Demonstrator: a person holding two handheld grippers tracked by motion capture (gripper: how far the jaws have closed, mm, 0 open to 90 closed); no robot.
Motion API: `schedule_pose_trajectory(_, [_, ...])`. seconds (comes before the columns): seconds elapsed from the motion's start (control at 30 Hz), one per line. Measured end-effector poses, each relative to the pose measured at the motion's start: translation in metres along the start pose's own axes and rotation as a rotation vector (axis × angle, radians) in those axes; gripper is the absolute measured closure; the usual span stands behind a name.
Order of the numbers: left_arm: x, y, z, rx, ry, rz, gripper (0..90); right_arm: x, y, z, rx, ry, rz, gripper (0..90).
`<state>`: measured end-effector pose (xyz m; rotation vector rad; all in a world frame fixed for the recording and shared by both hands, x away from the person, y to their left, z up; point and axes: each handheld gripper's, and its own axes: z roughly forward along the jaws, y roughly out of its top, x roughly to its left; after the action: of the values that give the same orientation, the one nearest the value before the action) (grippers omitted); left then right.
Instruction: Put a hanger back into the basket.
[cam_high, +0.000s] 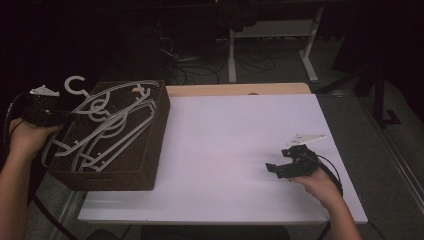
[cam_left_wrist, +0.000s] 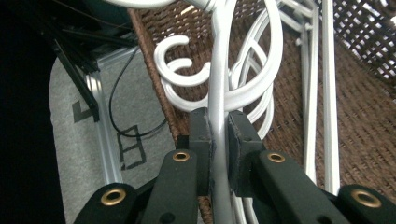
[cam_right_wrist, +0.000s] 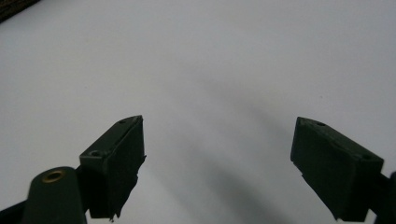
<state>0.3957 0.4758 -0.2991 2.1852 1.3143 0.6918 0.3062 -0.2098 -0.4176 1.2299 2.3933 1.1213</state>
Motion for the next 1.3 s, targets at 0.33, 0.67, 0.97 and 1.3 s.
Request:
schedule_pose_trajectory(0.33, [-0.013, 0.004, 0.033, 0.074, 0.002, 0.029, 81.7, -0.001, -0.001, -0.004, -0.008, -0.003, 0.003, 17.1])
schedule_pose_trajectory(0.67, [-0.018, 0.005, 0.042, 0.035, -0.046, -0.005, 53.4, -0.001, 0.001, -0.008, -0.017, -0.004, -0.003, 17.1])
schedule_pose_trajectory(0.97, [-0.051, 0.02, 0.02, -0.116, -0.242, -0.02, 41.3, 0.002, 0.012, -0.013, -0.038, 0.005, -0.022, 16.9])
schedule_pose_trajectory(1.3, [-0.12, 0.03, 0.007, -0.273, -0.482, 0.027, 28.2, 0.005, 0.035, -0.025, -0.1, 0.025, -0.049, 13.5])
